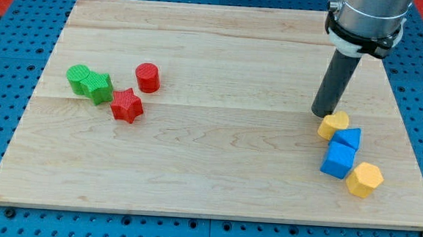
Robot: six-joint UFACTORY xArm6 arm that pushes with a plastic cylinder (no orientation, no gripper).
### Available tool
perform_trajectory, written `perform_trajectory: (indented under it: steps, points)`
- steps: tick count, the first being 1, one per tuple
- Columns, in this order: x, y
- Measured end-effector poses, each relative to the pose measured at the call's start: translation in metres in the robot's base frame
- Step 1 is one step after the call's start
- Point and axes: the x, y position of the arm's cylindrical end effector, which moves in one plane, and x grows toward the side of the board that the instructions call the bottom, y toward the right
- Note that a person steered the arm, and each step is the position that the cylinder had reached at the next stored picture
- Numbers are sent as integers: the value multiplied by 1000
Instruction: Push the red circle into the red star
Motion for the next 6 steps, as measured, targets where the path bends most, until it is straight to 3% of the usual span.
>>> perform_trajectory:
  steps: [1, 3, 4, 6]
  points:
    - [0, -11]
    - [-16, -90]
    - [-68, -127]
    - [-99, -250]
